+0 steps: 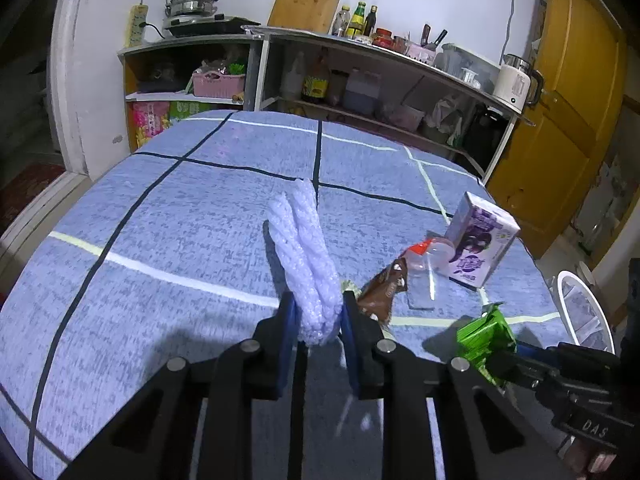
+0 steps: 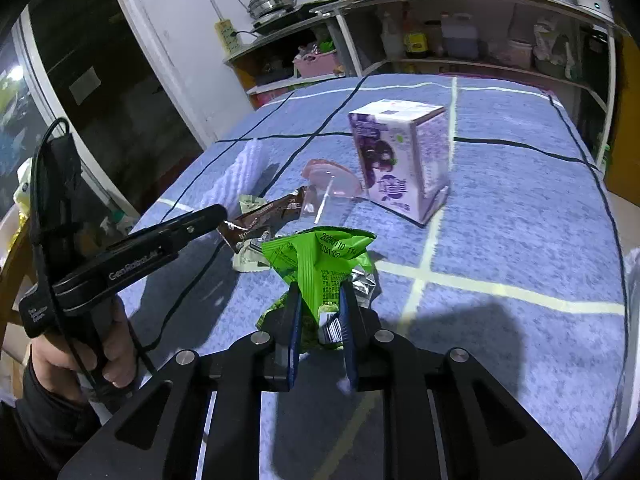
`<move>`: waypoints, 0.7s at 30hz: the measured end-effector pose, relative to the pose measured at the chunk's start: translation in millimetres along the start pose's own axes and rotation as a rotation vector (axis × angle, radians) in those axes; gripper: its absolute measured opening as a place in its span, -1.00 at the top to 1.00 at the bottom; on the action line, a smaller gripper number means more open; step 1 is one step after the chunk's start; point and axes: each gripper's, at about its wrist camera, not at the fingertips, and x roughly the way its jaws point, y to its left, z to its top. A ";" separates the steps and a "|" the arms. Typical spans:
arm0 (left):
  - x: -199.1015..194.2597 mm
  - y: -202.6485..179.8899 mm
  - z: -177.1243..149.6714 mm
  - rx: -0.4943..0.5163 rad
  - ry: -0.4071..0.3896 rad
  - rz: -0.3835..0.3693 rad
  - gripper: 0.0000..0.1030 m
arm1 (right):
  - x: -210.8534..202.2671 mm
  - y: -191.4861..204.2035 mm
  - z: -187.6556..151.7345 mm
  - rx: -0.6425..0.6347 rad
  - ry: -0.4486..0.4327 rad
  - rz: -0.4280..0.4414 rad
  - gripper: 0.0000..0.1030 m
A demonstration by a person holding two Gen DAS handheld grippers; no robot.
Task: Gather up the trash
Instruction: 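Grasp the white foam net with the left tool while the right tool grasps the green snack bag, then carry the foam net and green bag over the bin and open both tools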
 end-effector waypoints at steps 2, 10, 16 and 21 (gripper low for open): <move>-6.5 -2.2 -2.6 0.002 -0.009 0.000 0.56 | -5.3 -2.0 -1.5 0.006 -0.009 -0.001 0.65; -33.1 -19.1 -11.9 0.020 -0.042 -0.019 0.56 | -37.1 -14.2 -12.4 0.043 -0.053 -0.019 0.65; -48.5 -43.1 -19.4 0.048 -0.052 -0.060 0.56 | -62.3 -24.8 -21.5 0.062 -0.090 -0.053 0.65; -58.7 -67.7 -26.1 0.085 -0.056 -0.112 0.56 | -85.5 -32.3 -28.7 0.066 -0.121 -0.098 0.65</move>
